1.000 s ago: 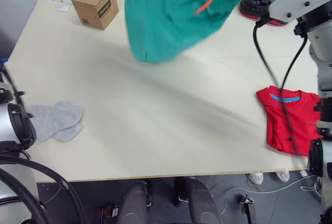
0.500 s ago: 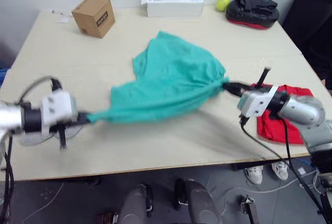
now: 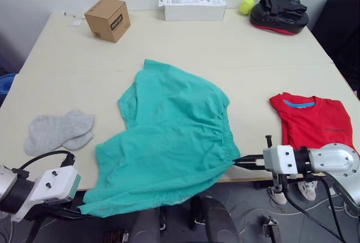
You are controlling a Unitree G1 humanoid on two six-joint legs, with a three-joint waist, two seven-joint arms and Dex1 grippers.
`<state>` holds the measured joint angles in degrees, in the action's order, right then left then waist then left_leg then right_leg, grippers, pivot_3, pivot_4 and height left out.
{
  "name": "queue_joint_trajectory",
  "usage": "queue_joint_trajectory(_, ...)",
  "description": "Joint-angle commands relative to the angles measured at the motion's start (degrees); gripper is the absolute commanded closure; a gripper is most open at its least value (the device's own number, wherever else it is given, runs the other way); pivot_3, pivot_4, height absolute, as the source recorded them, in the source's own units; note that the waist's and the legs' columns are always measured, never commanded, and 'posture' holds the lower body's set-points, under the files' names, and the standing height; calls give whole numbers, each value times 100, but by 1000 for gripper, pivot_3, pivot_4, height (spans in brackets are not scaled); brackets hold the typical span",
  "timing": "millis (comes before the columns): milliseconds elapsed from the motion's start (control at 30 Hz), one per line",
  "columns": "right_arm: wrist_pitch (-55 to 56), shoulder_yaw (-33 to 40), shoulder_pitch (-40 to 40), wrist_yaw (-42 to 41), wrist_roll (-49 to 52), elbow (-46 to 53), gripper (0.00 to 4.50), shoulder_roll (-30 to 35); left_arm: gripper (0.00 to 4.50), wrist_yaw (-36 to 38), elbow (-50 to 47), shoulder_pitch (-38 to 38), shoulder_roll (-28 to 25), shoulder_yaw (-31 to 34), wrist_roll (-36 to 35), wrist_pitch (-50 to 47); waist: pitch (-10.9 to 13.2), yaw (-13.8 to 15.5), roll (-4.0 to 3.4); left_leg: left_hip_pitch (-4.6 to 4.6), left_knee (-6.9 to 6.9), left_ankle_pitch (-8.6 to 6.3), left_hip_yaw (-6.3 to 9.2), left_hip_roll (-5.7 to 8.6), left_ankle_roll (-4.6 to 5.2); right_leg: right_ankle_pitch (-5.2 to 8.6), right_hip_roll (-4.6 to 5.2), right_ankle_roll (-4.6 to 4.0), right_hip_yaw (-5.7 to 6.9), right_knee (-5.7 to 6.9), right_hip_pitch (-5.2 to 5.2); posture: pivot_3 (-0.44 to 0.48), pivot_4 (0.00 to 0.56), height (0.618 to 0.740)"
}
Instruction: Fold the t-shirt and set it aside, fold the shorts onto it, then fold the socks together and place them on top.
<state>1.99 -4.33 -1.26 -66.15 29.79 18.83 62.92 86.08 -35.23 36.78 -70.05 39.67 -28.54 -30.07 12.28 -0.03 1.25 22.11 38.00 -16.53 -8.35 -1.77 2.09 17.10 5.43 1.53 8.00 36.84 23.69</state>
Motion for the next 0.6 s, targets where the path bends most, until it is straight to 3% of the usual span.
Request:
queue_joint_trajectory(33, -1096, 482, -40, -188, 1048, 603, 4500, 204, 4454, 625, 353, -206, -386, 269, -319, 62, -1, 27, -1, 0, 0, -10, 1, 0, -14, 1, 0, -1, -2, -2, 0, 0, 150, 740)
queue_joint_trajectory(167, -2056, 734, 307, 38, 1643, 495, 4500, 13, 4454, 226, 1649, -2138, -1095, -908, -603, 325, -3, 145, -8, 6, 1, -8, 3, 2, -14, 7, -1, -13, 0, -18, 3, 0, 150, 740)
queue_joint_trajectory(233, -2530, 823, 522, 83, 1884, 274, 4500, -59, 4454, 55, 2414, -4227, -974, -2215, -534, 182, -4, 162, -15, 9, 0, -8, 3, 2, -13, 5, 0, -13, 0, -31, 2, 0, 150, 740)
queue_joint_trajectory(300, -2941, 899, 728, 147, 2044, 37, 4500, -168, 4454, 47, 3407, -6617, -230, -3514, 85, -18, -7, 213, -26, 21, -5, -9, 2, 5, -4, -4, 1, 0, -1, -42, 2, 0, 150, 740)
queue_joint_trajectory(400, -3448, 993, 1073, 366, 2224, -281, 4500, -454, 4454, -168, 5424, -9314, 1119, -4704, 1267, 499, -18, 272, -3, 26, 2, 24, -9, 13, 14, -31, 0, 25, 0, -32, 0, 0, 150, 740)
queue_joint_trajectory(467, -3772, 1057, 1335, 603, 2313, -492, 4500, -710, 4454, -528, 6957, -10596, 1949, -5086, 1918, 1215, -15, 279, 15, 41, 27, 28, -17, 18, 19, -44, -9, 48, -1, -7, 11, 0, 150, 740)
queue_joint_trajectory(600, -4199, 1277, 1809, 1279, 2346, -887, 4500, -1241, 4454, -1885, 9389, -11962, 3115, -5266, 2752, 2892, -13, 130, 20, 63, 35, 18, -38, 24, 47, -62, 0, 79, -9, -14, 25, 0, 150, 740)
